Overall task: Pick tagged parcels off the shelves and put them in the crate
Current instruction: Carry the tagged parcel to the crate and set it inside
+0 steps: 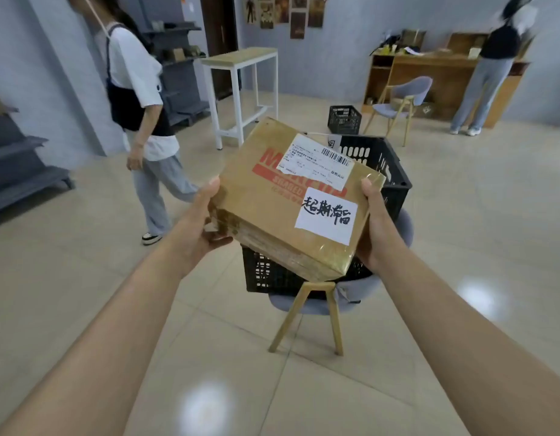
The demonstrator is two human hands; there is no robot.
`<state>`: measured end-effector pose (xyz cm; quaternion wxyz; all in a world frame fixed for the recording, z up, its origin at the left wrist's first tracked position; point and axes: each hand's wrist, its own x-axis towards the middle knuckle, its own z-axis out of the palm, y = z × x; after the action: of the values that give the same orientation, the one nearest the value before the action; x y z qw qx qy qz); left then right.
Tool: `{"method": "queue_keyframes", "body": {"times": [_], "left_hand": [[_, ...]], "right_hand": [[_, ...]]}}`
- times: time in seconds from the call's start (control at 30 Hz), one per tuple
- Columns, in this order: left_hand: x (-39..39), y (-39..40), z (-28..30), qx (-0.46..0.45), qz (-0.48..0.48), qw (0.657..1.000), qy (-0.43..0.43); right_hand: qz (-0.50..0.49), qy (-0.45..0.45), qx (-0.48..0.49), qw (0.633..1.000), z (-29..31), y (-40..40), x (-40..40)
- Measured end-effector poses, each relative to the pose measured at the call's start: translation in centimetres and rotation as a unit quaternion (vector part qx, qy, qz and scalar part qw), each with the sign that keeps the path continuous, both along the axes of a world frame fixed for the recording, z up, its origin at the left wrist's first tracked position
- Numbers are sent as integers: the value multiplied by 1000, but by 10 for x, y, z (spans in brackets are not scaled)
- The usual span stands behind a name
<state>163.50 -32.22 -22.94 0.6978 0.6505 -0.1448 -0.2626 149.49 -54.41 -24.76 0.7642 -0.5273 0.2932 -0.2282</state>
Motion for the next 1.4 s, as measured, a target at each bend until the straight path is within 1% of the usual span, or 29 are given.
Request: {"method": "queue_keyframes", "body": {"times": [0.1, 0.17, 0.23, 0.3, 0.37, 0.47, 0.57, 0.67, 0.73, 0.83, 0.97, 1.03, 1.1, 1.17, 1.23, 1.3, 1.4], "left_hand": [[61, -77, 38, 2, 4, 1000, -4], [89, -129, 59, -15, -22, 1000, -17], [115, -182, 69, -40, -57, 997, -41], [143, -235, 69, -51, -75, 994, -60], [165, -283, 66, -39, -82, 994, -65], [190, -347, 51, -9, -103, 992, -69], [208, -403, 33, 12, -130, 990, -56], [227, -443, 16, 59, -147, 986, -51], [238, -460, 4, 108, -173, 978, -51], [248, -476, -9, 165, -174, 969, -60], [257, -489, -21, 229, -163, 954, -101], [262, -492, -21, 269, -156, 938, -150], [269, -498, -23, 286, -159, 926, -189], [271, -505, -30, 309, -170, 918, -182], [271, -506, -40, 328, -196, 905, -186], [269, -509, -53, 345, -226, 887, -210], [267, -509, -62, 380, -266, 842, -276]], "right_hand": [[-55, -21, -65, 996, 24, -60, 45], [-112, -25, -89, 989, 32, -101, 67], [-163, -43, -118, 979, 35, -140, 85], [-185, -58, -131, 972, 38, -172, 100], [-196, -60, -132, 970, 32, -205, 116], [-227, -20, -154, 961, 17, -249, 133], [-291, 27, -190, 937, 3, -280, 141], [-322, 86, -233, 914, -12, -301, 148], [-333, 131, -251, 900, -17, -310, 152], [-318, 185, -286, 885, -14, -317, 163], [-284, 254, -326, 865, -6, -318, 181], [-260, 275, -319, 869, -6, -318, 189], [-233, 288, -285, 884, -13, -321, 196], [-205, 303, -264, 892, -24, -322, 198], [-181, 323, -260, 892, -37, -321, 201], [-168, 346, -261, 885, -46, -321, 206], [-148, 375, -261, 877, -54, -323, 211]]}}
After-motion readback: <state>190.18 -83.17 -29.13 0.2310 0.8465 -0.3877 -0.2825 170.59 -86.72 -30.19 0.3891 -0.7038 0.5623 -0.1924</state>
